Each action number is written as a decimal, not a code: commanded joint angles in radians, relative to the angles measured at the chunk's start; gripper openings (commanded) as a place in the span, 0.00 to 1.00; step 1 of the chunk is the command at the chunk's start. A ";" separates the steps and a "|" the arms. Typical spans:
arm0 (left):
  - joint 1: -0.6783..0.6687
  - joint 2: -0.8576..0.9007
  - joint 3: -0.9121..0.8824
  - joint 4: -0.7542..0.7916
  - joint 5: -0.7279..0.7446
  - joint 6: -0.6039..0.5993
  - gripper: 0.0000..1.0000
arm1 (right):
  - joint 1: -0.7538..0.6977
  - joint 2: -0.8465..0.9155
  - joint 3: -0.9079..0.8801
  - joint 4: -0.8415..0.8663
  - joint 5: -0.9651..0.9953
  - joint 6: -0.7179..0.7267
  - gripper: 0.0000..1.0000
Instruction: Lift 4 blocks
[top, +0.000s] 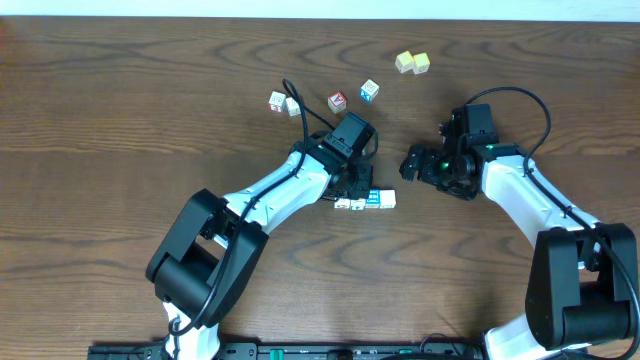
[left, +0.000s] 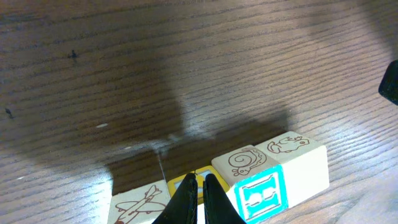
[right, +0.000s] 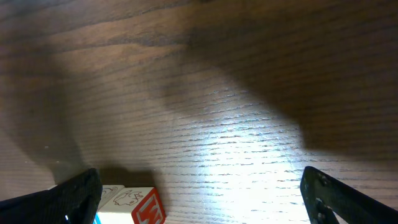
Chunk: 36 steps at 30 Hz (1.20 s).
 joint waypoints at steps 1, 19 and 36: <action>-0.002 -0.001 -0.012 0.017 -0.016 -0.010 0.07 | 0.006 -0.005 0.010 0.000 0.009 -0.003 0.99; -0.029 -0.001 0.003 0.053 -0.002 -0.028 0.07 | 0.006 -0.005 0.010 0.003 0.009 -0.004 0.99; -0.048 0.000 0.000 0.079 -0.017 -0.047 0.07 | 0.006 -0.005 0.010 0.003 0.009 -0.003 0.99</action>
